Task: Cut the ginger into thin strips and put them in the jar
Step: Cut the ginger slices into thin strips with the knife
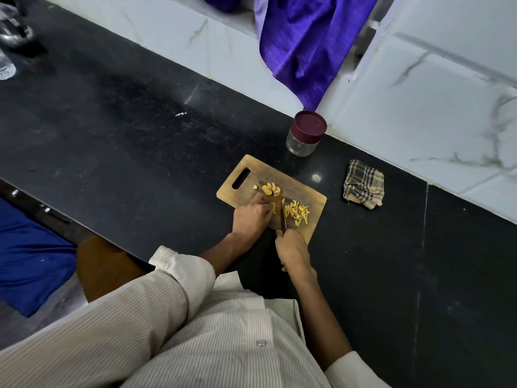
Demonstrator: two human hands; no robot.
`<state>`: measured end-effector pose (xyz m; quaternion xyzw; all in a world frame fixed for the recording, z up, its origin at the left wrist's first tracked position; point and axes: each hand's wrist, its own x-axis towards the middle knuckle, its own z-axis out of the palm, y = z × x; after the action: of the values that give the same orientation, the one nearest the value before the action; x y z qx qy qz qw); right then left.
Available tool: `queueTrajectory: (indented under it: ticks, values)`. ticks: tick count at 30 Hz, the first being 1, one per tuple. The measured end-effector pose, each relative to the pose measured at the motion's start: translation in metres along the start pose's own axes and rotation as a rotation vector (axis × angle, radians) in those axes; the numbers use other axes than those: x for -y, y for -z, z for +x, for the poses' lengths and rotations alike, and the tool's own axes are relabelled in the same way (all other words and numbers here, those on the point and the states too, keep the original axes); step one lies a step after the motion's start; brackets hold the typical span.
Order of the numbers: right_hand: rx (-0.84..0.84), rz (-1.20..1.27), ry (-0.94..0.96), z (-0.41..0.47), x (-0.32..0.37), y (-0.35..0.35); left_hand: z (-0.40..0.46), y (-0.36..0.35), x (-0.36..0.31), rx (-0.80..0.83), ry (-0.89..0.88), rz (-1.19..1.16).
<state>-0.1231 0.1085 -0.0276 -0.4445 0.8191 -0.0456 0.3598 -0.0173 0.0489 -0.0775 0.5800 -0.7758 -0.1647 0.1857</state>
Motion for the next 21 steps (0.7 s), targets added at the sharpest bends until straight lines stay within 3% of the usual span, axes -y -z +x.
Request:
queueTrajectory:
  ticks: [4, 15, 21]
  values:
    - [-0.054, 0.028, 0.045, -0.001, -0.001, 0.003, 0.001, 0.001, 0.000, -0.009, 0.004, -0.003]
    - [0.010, 0.051, 0.094, -0.007, -0.001, -0.004, -0.002, -0.004, 0.003, -0.073, -0.042, -0.013]
    - [-0.022, -0.036, 0.127, -0.007, 0.005, -0.007, -0.002, -0.004, 0.003, -0.070, -0.067, -0.033]
